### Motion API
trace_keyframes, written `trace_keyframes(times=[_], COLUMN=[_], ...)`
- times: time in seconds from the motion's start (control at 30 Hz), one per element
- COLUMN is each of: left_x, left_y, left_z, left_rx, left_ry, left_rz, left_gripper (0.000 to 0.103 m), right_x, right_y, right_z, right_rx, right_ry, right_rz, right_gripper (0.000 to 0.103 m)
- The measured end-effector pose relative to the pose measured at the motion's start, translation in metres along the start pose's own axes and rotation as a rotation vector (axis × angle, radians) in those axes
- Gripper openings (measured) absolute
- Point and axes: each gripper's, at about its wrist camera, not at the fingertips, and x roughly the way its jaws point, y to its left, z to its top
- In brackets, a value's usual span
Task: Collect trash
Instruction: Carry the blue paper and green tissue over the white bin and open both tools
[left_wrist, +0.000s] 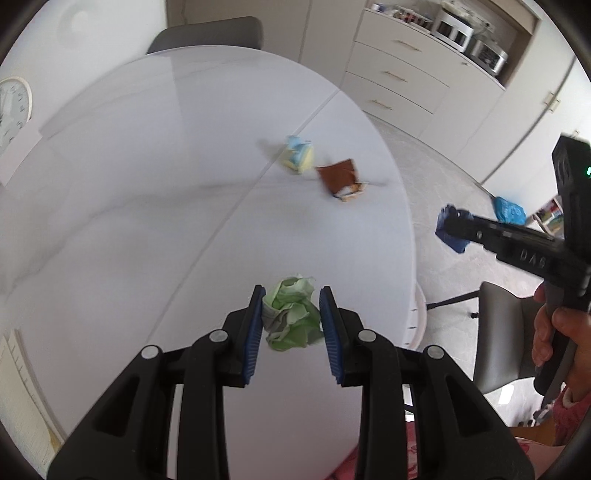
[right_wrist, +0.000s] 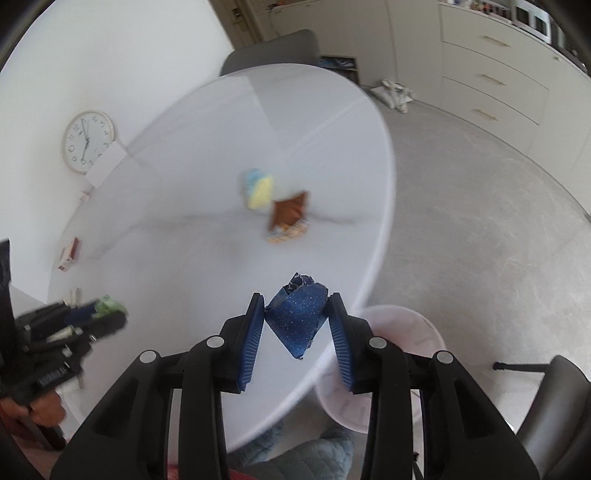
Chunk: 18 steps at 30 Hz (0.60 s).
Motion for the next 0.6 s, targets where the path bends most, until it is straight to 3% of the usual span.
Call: trace_keyframes(times=[0.13, 0.37, 0.43, 0.47, 0.53, 0.6], left_x=[0.007, 0.015, 0.017, 0.017, 0.017, 0.017], left_y=[-0.035, -0.075, -0.083, -0.086, -0.092, -0.1], left_z=[0.003, -0.001, -0.002, -0.003, -0.005, -0.006], left_rx=[0.051, 0.091, 0.099, 0.105, 0.123, 0.146], left_ry=[0.005, 0.021, 0.028, 0.031, 0.033, 0.035], left_rz=[-0.022, -0.005, 0.008, 0.013, 0.022, 0.026], left_gripper=[0.03, 0.03, 0.03, 0.03, 0.03, 0.03], right_x=[0.028, 0.134, 0.157, 0.164, 0.172, 0.171], right_y=[-0.051, -0.115, -0.125, -0.129, -0.138, -0.144], right_z=[-0.034, -0.09, -0.101, -0.104, -0.108, -0.108], right_rx=[0.055, 0.097, 0.108, 0.114, 0.121, 0.148], right_ry=[0.068, 0.258, 0.299, 0.315, 0.329, 0.332], right_rz=[-0.012, -0.037, -0.041, -0.047, -0.065, -0.066], right_gripper=[0.038, 0.042, 0.052, 0.065, 0.081, 0.089])
